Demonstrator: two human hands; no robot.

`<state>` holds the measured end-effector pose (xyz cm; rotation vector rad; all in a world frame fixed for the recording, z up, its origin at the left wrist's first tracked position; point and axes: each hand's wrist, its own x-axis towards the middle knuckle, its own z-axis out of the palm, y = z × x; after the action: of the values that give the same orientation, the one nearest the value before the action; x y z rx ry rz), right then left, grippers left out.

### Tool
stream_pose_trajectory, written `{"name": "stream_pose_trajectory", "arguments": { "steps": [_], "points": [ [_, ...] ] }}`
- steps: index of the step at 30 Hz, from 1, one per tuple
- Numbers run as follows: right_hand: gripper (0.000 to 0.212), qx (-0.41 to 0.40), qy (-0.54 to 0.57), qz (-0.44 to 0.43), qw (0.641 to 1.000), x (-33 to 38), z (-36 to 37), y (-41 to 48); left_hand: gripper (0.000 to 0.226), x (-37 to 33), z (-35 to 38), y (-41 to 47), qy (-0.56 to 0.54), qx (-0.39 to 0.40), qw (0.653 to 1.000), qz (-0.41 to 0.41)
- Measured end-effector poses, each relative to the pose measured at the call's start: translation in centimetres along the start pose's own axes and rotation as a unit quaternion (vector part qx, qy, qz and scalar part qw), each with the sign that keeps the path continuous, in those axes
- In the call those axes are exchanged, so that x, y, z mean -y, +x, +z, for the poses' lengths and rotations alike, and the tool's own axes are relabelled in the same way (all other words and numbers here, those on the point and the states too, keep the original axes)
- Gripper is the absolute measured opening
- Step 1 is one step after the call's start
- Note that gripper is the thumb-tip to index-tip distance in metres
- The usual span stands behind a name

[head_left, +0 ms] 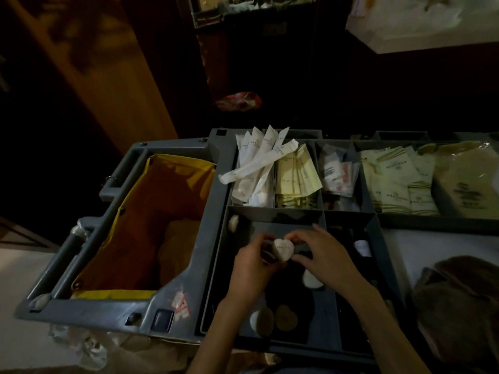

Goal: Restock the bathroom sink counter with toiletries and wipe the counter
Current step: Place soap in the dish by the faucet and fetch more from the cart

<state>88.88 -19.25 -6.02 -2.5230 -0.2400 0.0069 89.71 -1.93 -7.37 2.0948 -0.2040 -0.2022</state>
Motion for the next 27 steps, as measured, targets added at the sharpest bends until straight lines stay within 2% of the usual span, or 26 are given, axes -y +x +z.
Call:
{"name": "stream_pose_trajectory", "arguments": {
  "steps": [2, 5, 9, 13, 19, 23, 27],
  "points": [
    [0.040, -0.035, 0.114, 0.007, 0.993, 0.3, -0.4, 0.0, 0.040, -1.0, -0.7, 0.0, -0.056, -0.035, 0.998, 0.021],
    [0.047, -0.087, 0.253, -0.027, 0.963, 1.4, -1.3, 0.3, 0.041, -2.6, -1.9, -0.2, -0.113, -0.077, 0.989, 0.049],
    [0.050, -0.086, 0.393, -0.024, 0.915, 3.4, -2.6, 0.8, 0.043, -4.5, -3.6, -0.6, -0.171, -0.098, 0.977, 0.078],
    [0.041, -0.055, 0.488, -0.017, 0.871, 5.2, -3.7, 1.1, 0.044, -5.6, -4.9, -1.2, -0.193, -0.117, 0.969, 0.101],
    [0.035, -0.016, 0.545, -0.023, 0.838, 8.3, -3.6, 2.1, 0.043, -6.5, -7.7, -3.2, -0.128, -0.186, 0.966, 0.123],
    [0.036, 0.077, 0.530, -0.048, 0.843, 11.2, -2.2, 3.2, 0.043, -5.5, -10.0, -6.3, -0.072, -0.270, 0.955, 0.102],
    [0.035, 0.194, 0.498, -0.069, 0.842, 15.2, 0.5, 3.4, 0.046, -3.8, -11.5, -11.4, -0.055, -0.379, 0.923, 0.029]
  ]
}}
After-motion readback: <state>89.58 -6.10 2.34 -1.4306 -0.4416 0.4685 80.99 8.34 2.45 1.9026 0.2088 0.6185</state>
